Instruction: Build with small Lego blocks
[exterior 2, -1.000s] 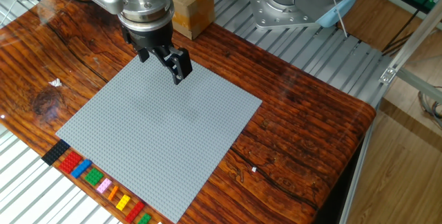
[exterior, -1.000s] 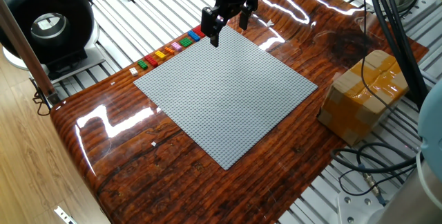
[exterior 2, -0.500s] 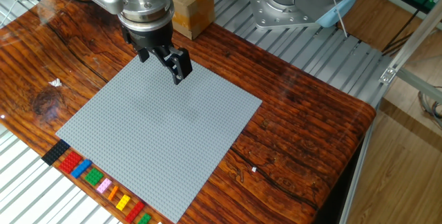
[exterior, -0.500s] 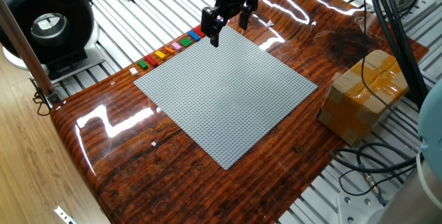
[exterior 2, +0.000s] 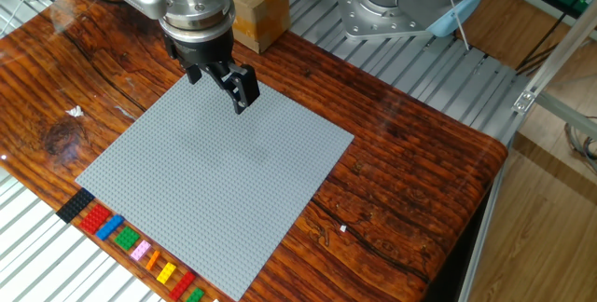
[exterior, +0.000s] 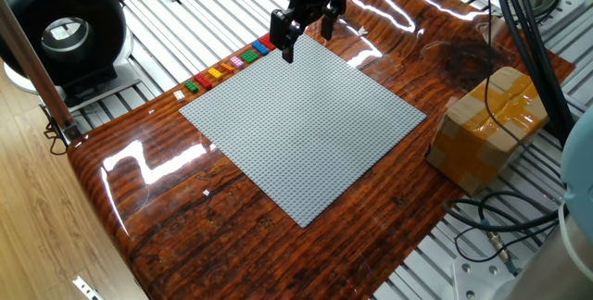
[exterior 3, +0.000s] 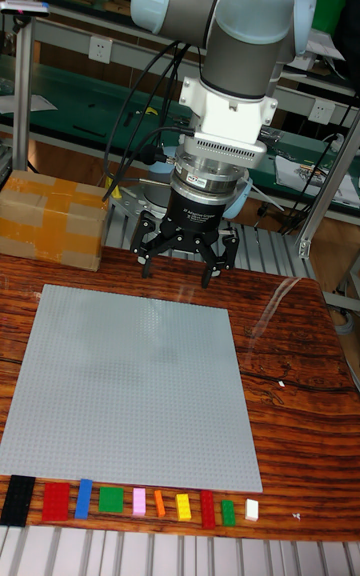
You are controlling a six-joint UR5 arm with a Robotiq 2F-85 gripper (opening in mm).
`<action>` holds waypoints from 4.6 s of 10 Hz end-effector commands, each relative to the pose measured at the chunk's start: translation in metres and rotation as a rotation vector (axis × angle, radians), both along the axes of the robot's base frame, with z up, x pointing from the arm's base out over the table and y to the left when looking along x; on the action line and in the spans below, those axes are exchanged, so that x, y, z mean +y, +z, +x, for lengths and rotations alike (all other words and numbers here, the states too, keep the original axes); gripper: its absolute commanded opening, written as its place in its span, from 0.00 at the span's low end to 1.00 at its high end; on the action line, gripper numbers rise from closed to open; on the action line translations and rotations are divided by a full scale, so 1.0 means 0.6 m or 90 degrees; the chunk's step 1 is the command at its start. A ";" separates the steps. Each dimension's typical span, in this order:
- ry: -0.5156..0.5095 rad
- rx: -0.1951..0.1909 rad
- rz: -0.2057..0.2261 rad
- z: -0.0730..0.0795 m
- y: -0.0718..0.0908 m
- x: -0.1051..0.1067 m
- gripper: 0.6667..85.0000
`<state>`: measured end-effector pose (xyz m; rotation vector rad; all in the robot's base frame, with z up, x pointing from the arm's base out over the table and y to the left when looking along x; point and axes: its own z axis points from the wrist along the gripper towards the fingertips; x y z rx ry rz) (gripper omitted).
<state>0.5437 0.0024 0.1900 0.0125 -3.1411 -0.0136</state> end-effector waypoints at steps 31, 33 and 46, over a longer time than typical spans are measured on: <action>-0.159 -0.074 0.103 0.079 -0.028 0.079 0.00; -0.185 -0.090 0.080 0.089 -0.029 0.060 0.00; -0.074 -0.037 0.092 0.112 -0.014 0.022 0.00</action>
